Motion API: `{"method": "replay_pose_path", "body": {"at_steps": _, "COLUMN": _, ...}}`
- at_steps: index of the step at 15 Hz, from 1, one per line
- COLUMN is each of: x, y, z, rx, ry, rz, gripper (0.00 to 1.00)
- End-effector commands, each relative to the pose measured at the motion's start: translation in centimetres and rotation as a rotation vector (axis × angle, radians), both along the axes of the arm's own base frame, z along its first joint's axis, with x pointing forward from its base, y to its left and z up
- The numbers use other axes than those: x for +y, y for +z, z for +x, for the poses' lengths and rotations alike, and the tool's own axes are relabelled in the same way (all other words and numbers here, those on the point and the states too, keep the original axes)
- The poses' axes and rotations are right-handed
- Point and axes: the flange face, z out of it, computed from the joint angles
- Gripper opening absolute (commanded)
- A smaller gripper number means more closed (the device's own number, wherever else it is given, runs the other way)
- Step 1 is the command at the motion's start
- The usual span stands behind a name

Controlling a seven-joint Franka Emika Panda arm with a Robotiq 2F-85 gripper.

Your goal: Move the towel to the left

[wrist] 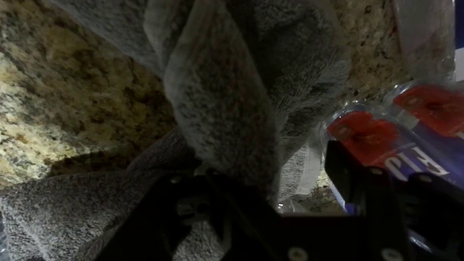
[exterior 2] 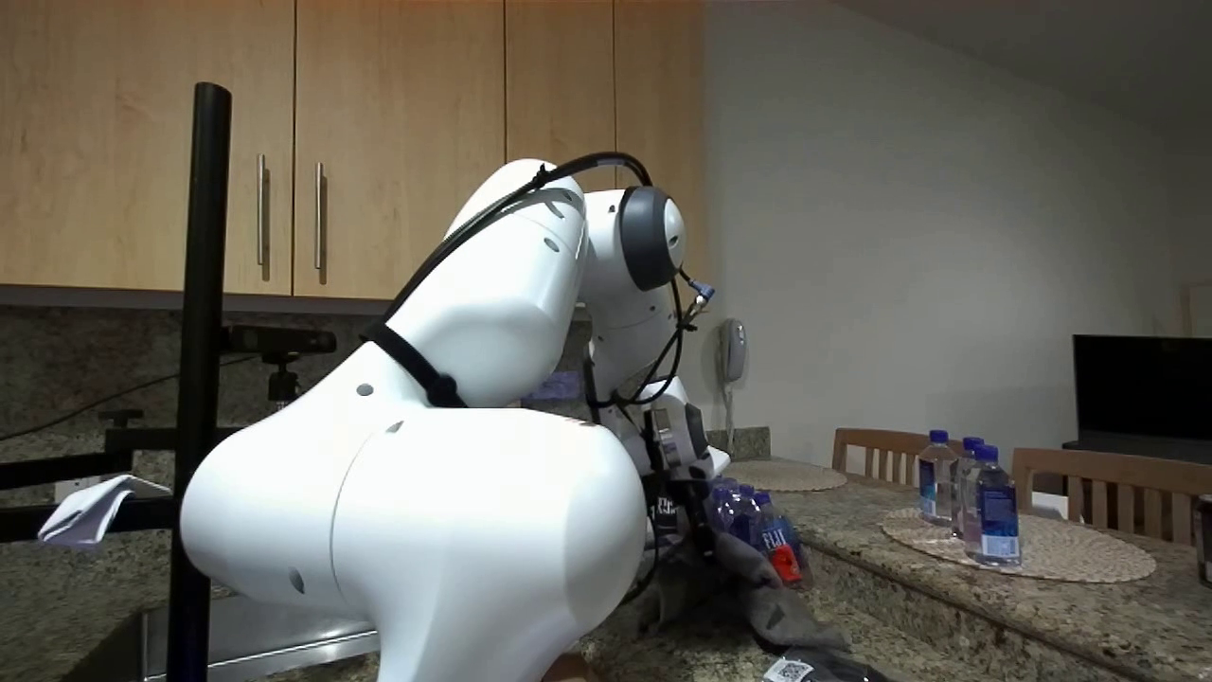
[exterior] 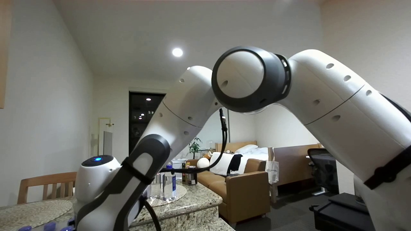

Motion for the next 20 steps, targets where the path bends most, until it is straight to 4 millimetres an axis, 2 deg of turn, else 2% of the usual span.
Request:
{"method": "replay_pose_path", "body": {"at_steps": 1, "x": 0.1, "y": 1.2, "z": -0.3, "rx": 0.010, "ry": -0.023, "rz": -0.004, "gripper": 0.98}}
{"method": "replay_pose_path", "body": {"at_steps": 5, "x": 0.9, "y": 2.3, "z": -1.2, "rx": 0.029, "ry": -0.015, "rz": -0.040, "gripper": 1.00}}
{"method": "replay_pose_path", "body": {"at_steps": 11, "x": 1.4, "y": 5.3, "z": -2.1, "rx": 0.018, "ry": 0.003, "rz": -0.066, "gripper": 1.00}}
{"method": "replay_pose_path", "body": {"at_steps": 20, "x": -1.3, "y": 9.0, "z": -3.0, "rx": 0.118, "ry": 0.015, "rz": -0.191, "gripper": 1.00}}
